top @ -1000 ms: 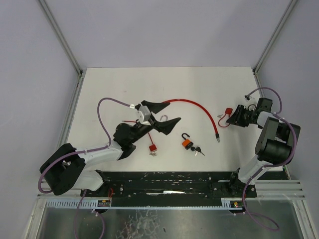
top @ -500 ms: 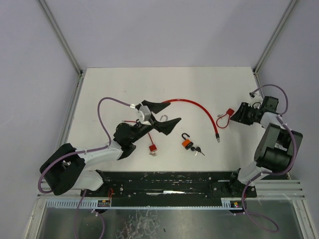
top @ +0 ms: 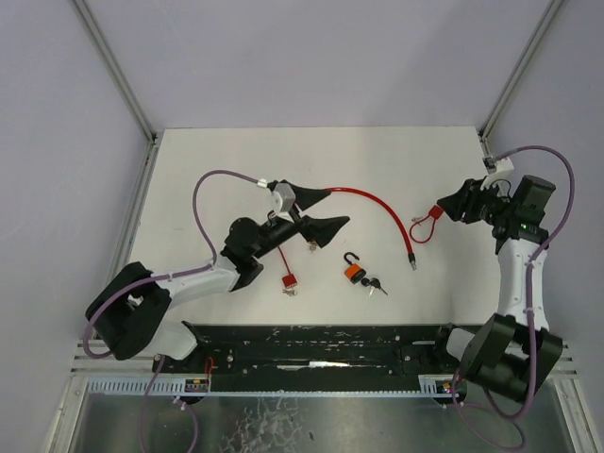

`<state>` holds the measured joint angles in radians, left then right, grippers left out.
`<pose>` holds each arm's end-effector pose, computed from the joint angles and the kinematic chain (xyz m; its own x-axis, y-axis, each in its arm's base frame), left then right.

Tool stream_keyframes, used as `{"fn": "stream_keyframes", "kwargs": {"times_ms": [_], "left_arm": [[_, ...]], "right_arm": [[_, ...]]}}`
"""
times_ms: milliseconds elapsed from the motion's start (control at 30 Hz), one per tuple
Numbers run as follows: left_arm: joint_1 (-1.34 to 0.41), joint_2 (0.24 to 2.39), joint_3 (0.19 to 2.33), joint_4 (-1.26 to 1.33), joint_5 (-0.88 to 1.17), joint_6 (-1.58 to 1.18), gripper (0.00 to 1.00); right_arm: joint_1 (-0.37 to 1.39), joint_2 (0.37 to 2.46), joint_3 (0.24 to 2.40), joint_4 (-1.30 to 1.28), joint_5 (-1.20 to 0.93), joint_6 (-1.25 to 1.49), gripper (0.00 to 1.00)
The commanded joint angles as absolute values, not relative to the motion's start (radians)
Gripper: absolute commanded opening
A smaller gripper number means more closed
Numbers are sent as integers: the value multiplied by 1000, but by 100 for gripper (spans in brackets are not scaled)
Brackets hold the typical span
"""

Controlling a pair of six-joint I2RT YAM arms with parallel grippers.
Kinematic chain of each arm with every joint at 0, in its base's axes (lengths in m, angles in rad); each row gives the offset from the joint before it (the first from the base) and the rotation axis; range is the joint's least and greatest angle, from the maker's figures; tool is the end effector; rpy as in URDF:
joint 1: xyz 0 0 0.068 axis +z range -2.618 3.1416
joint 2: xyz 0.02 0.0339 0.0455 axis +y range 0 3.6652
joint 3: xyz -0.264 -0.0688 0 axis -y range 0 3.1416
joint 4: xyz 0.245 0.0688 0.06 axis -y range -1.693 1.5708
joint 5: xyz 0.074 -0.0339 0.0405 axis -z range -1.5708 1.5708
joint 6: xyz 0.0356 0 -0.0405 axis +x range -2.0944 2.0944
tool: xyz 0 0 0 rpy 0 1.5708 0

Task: Lock with the key

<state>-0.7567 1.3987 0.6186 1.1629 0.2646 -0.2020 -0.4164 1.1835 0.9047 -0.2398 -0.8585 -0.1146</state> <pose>0.2057 -0.2070 0.2844 0.0977 -0.3586 -0.9284 0.8765 0.4729 -0.0904 0.2458 -0.0792 0.3000 -0.4118 0.1004 -0.9057 -0.3865 0.8809 0.2734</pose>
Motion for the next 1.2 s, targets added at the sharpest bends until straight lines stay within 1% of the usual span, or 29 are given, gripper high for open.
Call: {"fn": "stream_keyframes", "kwargs": {"times_ms": [0, 133, 200, 333, 400, 533, 700, 833, 933, 1000, 1100, 1167], "left_arm": [[-730, 1448, 695, 1100, 314, -285, 83], [-700, 1512, 755, 1013, 350, -320, 82], [-685, 1543, 796, 942, 363, -331, 82], [-657, 1597, 870, 790, 361, -347, 79], [-649, 1611, 897, 704, 321, -338, 78], [-649, 1607, 939, 465, 154, -262, 77], [-648, 1579, 939, 282, -53, -206, 77], [-649, 1575, 926, 224, -77, -205, 77], [-649, 1628, 955, 153, -75, -208, 77], [-649, 1671, 981, 113, -89, -212, 77], [-657, 1718, 1013, 82, -119, -235, 77], [-689, 1750, 1047, 51, -166, -230, 78]], "right_arm": [[-419, 1036, 876, -177, -1045, -138, 47], [-417, 960, 842, -101, -1167, -84, 51], [-414, 950, 835, -69, -1212, -36, 51], [-397, 939, 828, -93, -1224, -66, 52], [-395, 932, 818, -115, -1208, -100, 52], [-385, 933, 830, -177, -1181, -145, 52], [-372, 941, 855, -221, -1163, -143, 52], [-345, 929, 869, -220, -1158, -106, 52], [-269, 949, 936, -301, -1121, -127, 53], [-250, 964, 956, -339, -1131, -142, 53], [-250, 951, 898, -294, -1122, -152, 55], [-250, 936, 874, -312, -1092, -193, 56]]}}
